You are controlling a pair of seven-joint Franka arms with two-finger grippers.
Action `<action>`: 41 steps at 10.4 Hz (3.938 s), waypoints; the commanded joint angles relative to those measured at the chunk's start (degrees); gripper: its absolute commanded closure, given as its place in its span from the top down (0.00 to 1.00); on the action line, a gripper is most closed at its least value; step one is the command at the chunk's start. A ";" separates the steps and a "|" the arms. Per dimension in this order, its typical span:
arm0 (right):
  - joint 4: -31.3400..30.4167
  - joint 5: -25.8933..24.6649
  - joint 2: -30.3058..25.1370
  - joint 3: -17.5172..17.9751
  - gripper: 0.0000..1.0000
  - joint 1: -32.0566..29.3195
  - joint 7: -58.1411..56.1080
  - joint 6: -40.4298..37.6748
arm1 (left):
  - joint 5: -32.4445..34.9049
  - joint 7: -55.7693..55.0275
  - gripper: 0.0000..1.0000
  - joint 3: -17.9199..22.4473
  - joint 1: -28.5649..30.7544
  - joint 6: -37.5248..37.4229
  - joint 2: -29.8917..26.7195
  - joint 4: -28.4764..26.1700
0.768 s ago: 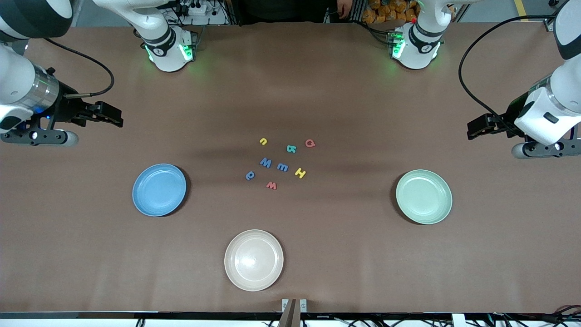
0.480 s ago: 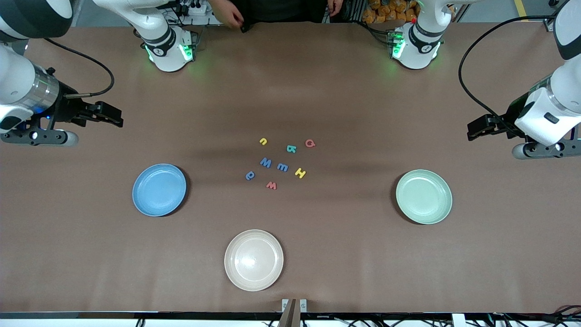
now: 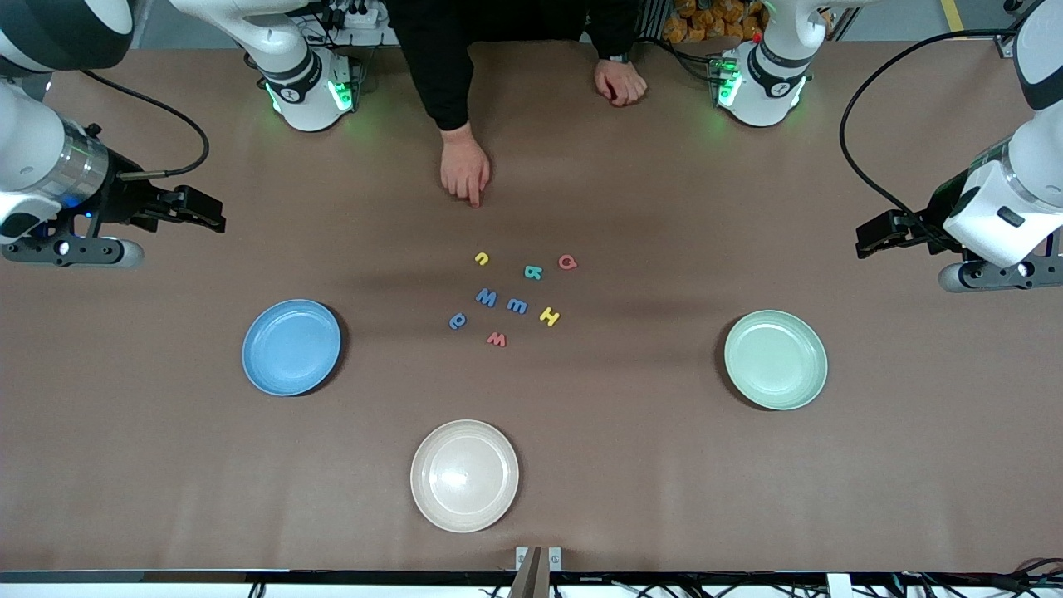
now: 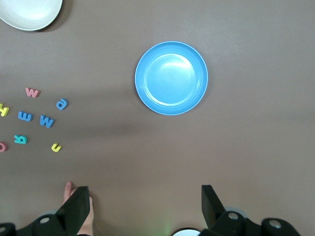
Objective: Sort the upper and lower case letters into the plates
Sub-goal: 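Move both grippers from rest toward the foam letters, then lower the left gripper over the pink g while the right gripper approaches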
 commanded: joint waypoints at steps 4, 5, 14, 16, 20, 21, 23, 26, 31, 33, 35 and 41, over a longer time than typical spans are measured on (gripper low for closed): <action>0.15 0.73 -0.05 0.04 1.00 -0.24 0.14 0.04 | -0.42 1.82 1.00 -0.32 -0.43 0.54 -0.38 -0.66; 0.15 0.73 0.04 0.04 1.00 -0.16 0.05 0.04 | -0.42 1.91 1.00 -0.41 -0.61 0.54 -0.38 -0.58; 0.42 0.90 1.09 0.12 1.00 0.81 0.84 2.31 | -2.17 -6.43 1.00 -3.30 -9.21 0.45 1.55 -0.84; 0.59 0.99 2.58 0.12 1.00 2.12 1.19 4.60 | -2.27 -13.54 1.00 -3.84 -13.07 1.06 4.10 -0.93; 0.51 0.82 7.06 0.04 1.00 7.47 8.82 11.28 | -2.18 -23.56 1.00 -4.01 -19.32 6.59 10.34 -1.72; 0.42 0.73 8.03 0.04 1.00 8.80 11.62 12.60 | -2.18 -25.32 1.00 -4.01 -21.16 7.47 12.35 -1.80; 0.15 0.38 10.31 0.04 1.00 11.08 14.19 14.01 | -2.35 -26.39 1.00 -4.10 -23.01 8.88 15.26 -2.07; -2.64 0.11 12.69 0.04 1.00 16.61 22.87 17.69 | -4.20 -30.24 1.00 -4.19 -27.23 14.92 19.56 -3.12; -12.77 -0.24 10.94 -0.14 1.00 20.41 28.00 28.52 | -2.44 -35.01 1.00 -4.01 -31.10 18.37 24.39 -3.56; -12.59 -0.24 10.07 -0.32 1.00 19.19 27.56 28.08 | -2.53 -35.79 1.00 -4.10 -31.98 21.62 25.98 -4.70; -12.68 -0.41 10.06 -0.32 1.00 19.18 27.56 27.99 | -2.53 -37.46 1.00 -4.01 -33.21 22.07 27.04 -5.58; -12.68 -0.77 10.24 -0.32 1.00 19.36 27.74 28.17 | -0.34 -39.13 1.00 -4.01 -34.62 29.01 29.41 -10.07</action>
